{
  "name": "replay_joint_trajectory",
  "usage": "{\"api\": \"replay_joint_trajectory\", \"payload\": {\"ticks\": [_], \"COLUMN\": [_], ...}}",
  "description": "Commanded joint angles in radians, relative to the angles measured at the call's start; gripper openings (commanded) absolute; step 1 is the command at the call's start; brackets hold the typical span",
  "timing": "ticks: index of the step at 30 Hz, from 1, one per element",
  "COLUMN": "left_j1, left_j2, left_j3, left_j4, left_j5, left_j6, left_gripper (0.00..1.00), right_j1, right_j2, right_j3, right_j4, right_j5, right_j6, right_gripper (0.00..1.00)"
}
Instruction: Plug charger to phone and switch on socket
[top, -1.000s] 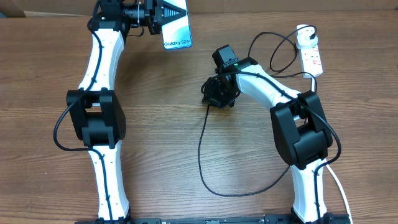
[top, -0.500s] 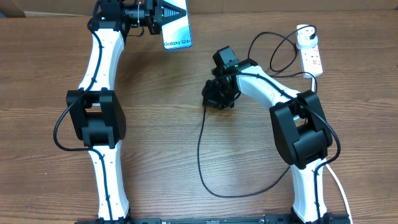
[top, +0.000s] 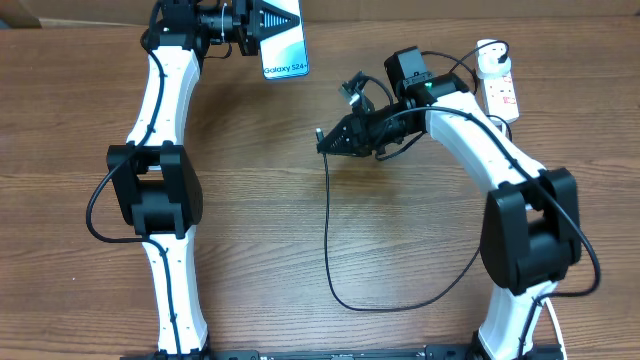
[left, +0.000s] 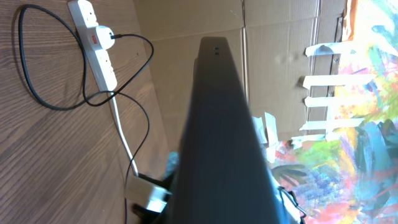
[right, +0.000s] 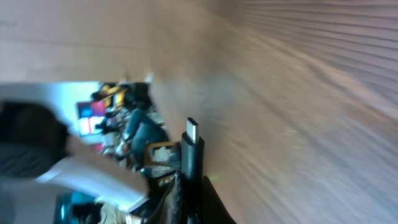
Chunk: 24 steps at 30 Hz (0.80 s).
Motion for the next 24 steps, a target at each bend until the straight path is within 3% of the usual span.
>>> {"api": "replay_joint_trajectory", "payload": {"ticks": [1, 10, 24], "left_j1": [-0.021, -0.068, -0.092], "left_j2": [-0.030, -0.030, -0.030], "left_j3": [0.028, 0.028, 0.028], "left_j4": [0.002, -0.002, -0.055], "left_j5": [0.038, 0.036, -0.023], "left_j6": [-0.014, -0.013, -0.014], "left_gripper": [0.04, 0.04, 0.04], "right_j1": [0.004, 0.004, -0.007], "right_j2": [-0.046, -0.074, -0.164], "right_j3": [-0.004, -0.004, 0.024], "right_j4": [-0.001, 0.011, 0.045], "right_j5": [-0.107, -0.094, 0.078], "right_j6": [-0.051, -0.026, 0.098], "right_gripper": [0.04, 0.04, 0.04]}}
